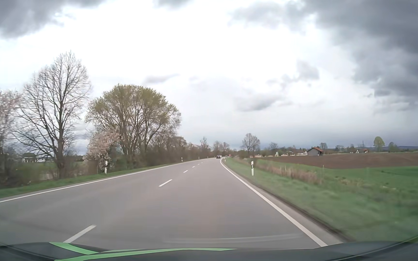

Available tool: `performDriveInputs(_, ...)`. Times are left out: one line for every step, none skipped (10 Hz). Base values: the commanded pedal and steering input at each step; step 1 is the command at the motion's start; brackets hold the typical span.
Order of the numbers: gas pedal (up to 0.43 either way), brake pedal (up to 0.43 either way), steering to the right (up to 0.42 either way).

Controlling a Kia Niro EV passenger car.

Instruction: Follow the waypoints while adhering to traffic rules and regulations

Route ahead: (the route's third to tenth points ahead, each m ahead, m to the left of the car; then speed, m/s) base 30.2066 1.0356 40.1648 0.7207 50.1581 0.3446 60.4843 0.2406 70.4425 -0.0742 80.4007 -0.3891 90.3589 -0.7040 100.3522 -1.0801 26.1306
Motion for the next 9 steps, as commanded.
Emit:
performDriveInputs(0.248, 0.000, 0.003)
performDriveInputs(0.248, 0.000, 0.003)
performDriveInputs(0.248, 0.000, 0.003)
performDriveInputs(0.248, 0.000, 0.003)
performDriveInputs(0.248, 0.000, 0.003)
performDriveInputs(0.248, 0.000, 0.003)
performDriveInputs(0.248, 0.000, 0.003)
performDriveInputs(0.248, 0.000, 0.003)
performDriveInputs(0.248, 0.000, 0.003)
